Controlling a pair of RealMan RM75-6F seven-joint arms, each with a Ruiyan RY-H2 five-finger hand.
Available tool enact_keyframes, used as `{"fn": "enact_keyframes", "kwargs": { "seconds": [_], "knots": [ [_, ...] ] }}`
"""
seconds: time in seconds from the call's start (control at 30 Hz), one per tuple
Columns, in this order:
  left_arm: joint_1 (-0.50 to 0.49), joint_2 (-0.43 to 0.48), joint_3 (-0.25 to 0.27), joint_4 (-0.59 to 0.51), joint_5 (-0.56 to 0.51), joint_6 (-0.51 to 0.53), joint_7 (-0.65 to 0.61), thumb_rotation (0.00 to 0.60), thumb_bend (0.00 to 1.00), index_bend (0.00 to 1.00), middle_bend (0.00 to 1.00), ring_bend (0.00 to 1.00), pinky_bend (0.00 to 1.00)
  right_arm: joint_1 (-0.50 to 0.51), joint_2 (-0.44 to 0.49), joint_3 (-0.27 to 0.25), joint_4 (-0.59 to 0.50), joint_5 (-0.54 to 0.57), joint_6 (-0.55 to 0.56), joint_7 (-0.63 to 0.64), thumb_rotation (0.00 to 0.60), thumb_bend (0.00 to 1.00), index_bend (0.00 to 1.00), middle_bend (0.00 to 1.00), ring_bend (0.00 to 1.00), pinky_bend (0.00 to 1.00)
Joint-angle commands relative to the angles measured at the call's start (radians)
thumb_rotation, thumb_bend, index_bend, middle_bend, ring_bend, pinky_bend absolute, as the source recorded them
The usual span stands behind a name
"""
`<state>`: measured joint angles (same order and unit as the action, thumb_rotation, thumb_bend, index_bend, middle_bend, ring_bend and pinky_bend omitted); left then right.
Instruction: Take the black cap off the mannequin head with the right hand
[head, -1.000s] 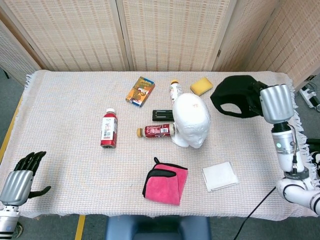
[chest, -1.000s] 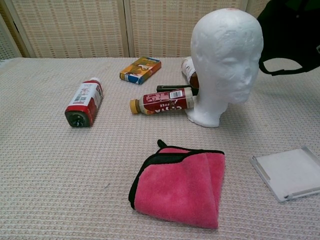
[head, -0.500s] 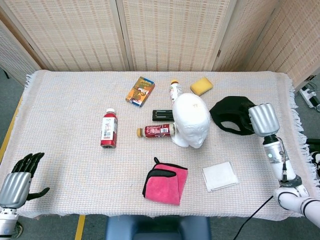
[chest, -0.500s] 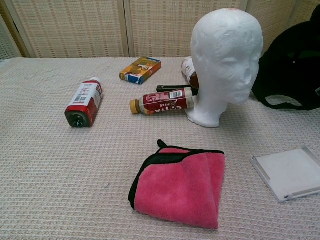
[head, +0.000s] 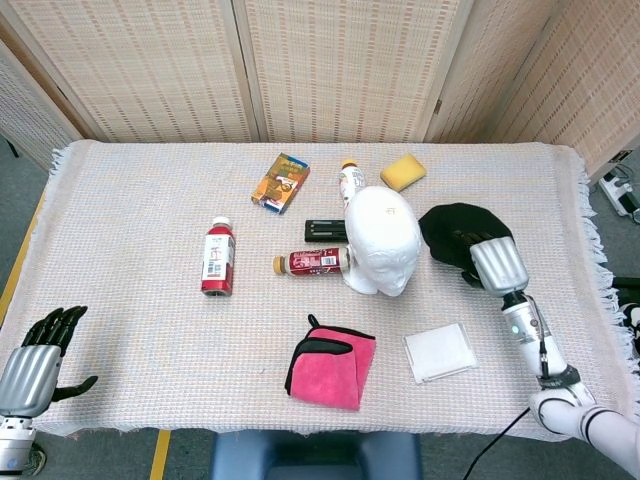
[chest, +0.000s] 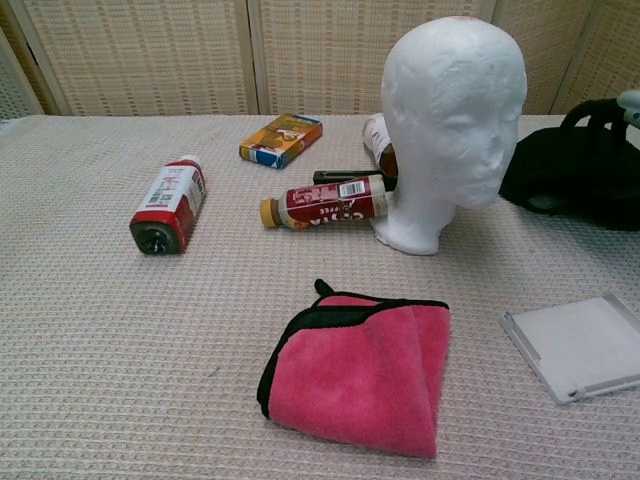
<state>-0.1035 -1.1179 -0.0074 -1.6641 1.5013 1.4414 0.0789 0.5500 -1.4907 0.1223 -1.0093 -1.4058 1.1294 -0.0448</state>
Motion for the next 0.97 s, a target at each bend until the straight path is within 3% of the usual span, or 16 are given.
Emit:
{"fn": "enact_keyframes", "kwargs": {
  "seconds": [0.03,0.27,0.33,0.4,0.43,0.57,0.8,0.97],
  "knots": [
    [0.0,0.0,-0.001,0.001,0.001,0.001,-0.001,0.6,0.16,0.08,0.13,0.08,0.17,-0.032,0.123,-0.006,-0.208,0.058,-0.049,-0.076,0.475,0.0,0.0,0.06,0.06,0.31],
    [0.001,0.003,-0.003,0.001,-0.002,0.003,-0.005,0.6,0.16,0.08,0.13,0.08,0.17,-0.108,0.282,-0.016,-0.451,0.058,0.045,-0.128,0.467,0.0,0.0,0.07,0.11,0.32],
    [0.002,0.004,-0.004,0.0,-0.002,0.005,-0.007,0.6,0.16,0.08,0.13,0.08,0.17,-0.144,0.315,-0.028,-0.501,0.037,0.1,-0.137,0.481,0.0,0.01,0.14,0.18,0.36],
    [0.003,0.005,-0.005,0.0,-0.005,0.006,-0.007,0.6,0.16,0.08,0.13,0.08,0.17,-0.184,0.336,-0.044,-0.534,0.014,0.156,-0.13,0.498,0.01,0.09,0.21,0.24,0.43],
    [0.004,0.006,-0.005,0.0,-0.006,0.007,-0.006,0.6,0.16,0.08,0.13,0.08,0.17,-0.202,0.344,-0.053,-0.544,0.004,0.179,-0.124,0.518,0.05,0.15,0.25,0.26,0.45],
    [0.008,0.009,-0.007,-0.004,-0.012,0.012,0.005,0.6,0.16,0.09,0.13,0.08,0.17,-0.282,0.367,-0.09,-0.581,-0.029,0.273,-0.103,0.552,0.17,0.22,0.29,0.28,0.46],
    [0.015,0.001,-0.021,-0.014,-0.011,0.044,0.037,0.6,0.16,0.09,0.13,0.08,0.16,-0.414,0.38,-0.138,-0.627,-0.085,0.433,-0.091,0.553,0.18,0.2,0.28,0.22,0.44],
    [0.014,-0.022,-0.033,-0.006,0.005,0.072,0.061,0.6,0.16,0.09,0.12,0.08,0.15,-0.447,0.376,-0.141,-0.639,-0.11,0.469,-0.083,0.553,0.18,0.2,0.28,0.22,0.44]
  ]
}}
